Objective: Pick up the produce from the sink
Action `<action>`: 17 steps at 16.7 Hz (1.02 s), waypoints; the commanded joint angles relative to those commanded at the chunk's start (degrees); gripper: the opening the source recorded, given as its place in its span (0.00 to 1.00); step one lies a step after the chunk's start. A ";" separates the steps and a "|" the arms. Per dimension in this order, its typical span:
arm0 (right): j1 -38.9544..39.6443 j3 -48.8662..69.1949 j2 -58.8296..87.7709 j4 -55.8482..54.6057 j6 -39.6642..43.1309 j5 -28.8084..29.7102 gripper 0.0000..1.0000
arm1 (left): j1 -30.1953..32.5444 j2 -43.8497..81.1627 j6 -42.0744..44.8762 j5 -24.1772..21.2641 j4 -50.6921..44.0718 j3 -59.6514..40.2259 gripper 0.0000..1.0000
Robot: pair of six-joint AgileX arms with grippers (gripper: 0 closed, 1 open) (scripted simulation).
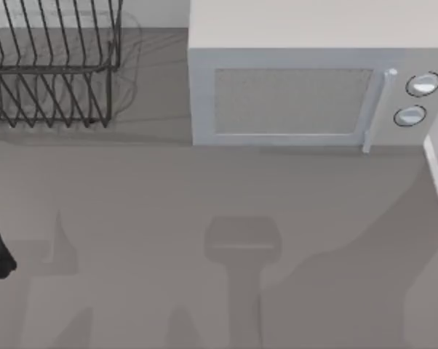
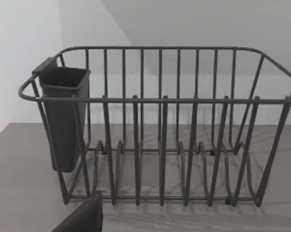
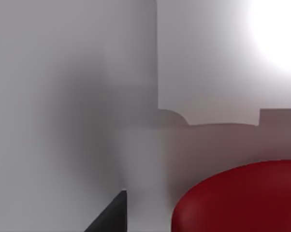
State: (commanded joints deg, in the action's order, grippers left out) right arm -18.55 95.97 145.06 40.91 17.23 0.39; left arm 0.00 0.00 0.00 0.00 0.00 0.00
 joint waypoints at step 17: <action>0.06 4.56 -3.53 5.40 -0.38 -0.87 0.00 | 0.00 0.00 0.00 0.00 0.00 0.00 1.00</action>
State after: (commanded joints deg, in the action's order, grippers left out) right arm -18.49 100.54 141.53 46.31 16.85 -0.48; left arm 0.00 0.00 0.00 0.00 0.00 0.00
